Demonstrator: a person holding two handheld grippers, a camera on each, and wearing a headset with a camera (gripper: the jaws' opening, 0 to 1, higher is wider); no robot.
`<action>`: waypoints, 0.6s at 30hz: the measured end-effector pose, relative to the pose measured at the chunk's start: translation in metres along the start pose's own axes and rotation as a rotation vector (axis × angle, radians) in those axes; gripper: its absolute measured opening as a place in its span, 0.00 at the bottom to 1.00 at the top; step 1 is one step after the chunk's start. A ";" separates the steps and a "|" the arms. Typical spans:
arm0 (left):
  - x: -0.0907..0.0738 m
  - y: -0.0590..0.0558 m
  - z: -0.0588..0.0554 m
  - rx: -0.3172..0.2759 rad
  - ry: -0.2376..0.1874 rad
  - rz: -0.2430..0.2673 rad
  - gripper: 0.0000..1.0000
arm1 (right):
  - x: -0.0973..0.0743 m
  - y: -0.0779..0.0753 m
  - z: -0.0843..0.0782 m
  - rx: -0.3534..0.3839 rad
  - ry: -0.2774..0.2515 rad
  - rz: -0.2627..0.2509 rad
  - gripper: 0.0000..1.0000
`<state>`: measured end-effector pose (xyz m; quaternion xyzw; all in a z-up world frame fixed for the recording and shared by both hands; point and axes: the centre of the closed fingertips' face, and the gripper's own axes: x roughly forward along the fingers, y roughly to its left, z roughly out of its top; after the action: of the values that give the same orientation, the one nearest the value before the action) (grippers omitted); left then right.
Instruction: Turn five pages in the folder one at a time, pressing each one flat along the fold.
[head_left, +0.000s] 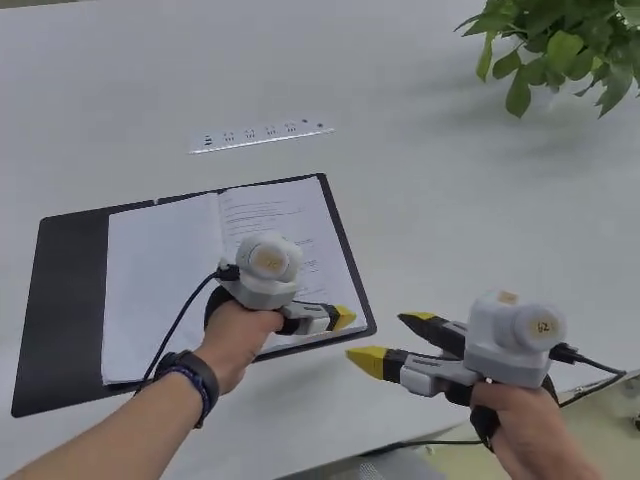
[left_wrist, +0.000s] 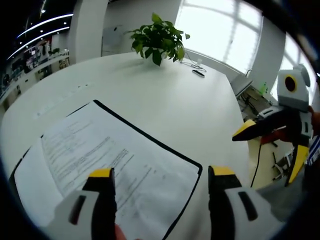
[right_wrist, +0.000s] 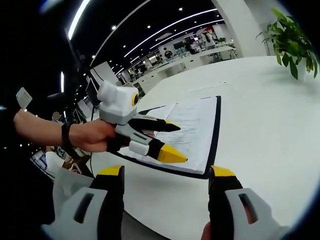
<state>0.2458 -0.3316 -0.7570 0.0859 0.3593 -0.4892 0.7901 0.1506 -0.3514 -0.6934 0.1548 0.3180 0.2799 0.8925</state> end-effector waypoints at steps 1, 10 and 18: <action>0.003 0.001 -0.002 0.001 0.007 0.007 0.76 | 0.000 -0.001 0.000 0.002 -0.001 0.000 0.68; 0.015 0.005 -0.015 0.053 0.056 0.061 0.77 | 0.001 -0.007 0.001 0.019 0.002 -0.007 0.68; 0.020 0.008 -0.020 0.119 0.072 0.142 0.77 | 0.002 -0.009 0.001 0.030 0.006 -0.006 0.68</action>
<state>0.2477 -0.3318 -0.7862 0.1755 0.3506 -0.4489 0.8030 0.1563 -0.3574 -0.6978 0.1661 0.3254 0.2729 0.8900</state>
